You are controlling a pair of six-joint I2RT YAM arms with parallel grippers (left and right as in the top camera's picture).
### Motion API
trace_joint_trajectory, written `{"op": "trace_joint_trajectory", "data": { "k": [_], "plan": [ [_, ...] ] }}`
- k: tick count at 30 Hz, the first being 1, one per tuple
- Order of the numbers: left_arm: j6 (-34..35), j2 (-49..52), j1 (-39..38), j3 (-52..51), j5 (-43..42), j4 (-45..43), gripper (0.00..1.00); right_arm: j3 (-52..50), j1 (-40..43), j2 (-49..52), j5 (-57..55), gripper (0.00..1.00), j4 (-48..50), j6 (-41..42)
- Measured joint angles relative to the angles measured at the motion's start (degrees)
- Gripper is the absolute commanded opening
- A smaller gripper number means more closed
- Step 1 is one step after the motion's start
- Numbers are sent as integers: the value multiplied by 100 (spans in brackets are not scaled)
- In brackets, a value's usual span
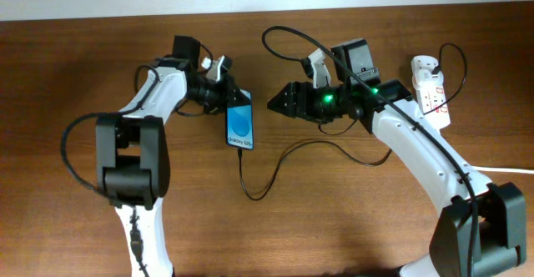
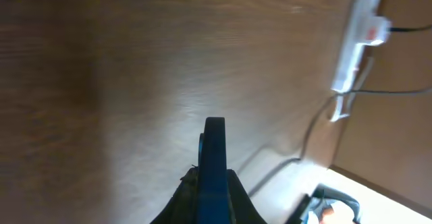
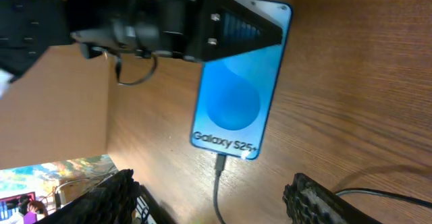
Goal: Plug charger to phone and switch on socket
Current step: 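Lower the plugged-in phone flat onto the table with both grippers, then open both grippers and lift them away from the phone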
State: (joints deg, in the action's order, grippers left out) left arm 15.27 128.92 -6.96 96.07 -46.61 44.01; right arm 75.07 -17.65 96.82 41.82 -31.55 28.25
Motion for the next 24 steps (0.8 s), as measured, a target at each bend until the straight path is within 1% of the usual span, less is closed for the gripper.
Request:
{"op": "trace_joint_trajectory", "data": {
  "k": [10,14,16,18,22,23,24],
  "plan": [
    [63,138,-127,-35,1438,7,0,0,0,0,-4,75,0,-17],
    [63,138,-323,-33,1707,-15,4,0,0,0,-4,75,0,-20],
    [63,138,-376,-28,1733,-24,8,0,0,0,-4,75,0,-17],
    [61,138,-382,-28,1755,-26,20,0,0,0,-4,75,-22,-20],
    [96,138,-393,-22,1836,-11,33,0,0,0,-17,75,-61,-22],
    [116,133,-396,-15,1801,-13,40,0,0,0,-28,75,-66,-20],
    [125,125,-409,-13,1818,-13,44,0,0,0,-35,75,-61,-17]
  ]
}}
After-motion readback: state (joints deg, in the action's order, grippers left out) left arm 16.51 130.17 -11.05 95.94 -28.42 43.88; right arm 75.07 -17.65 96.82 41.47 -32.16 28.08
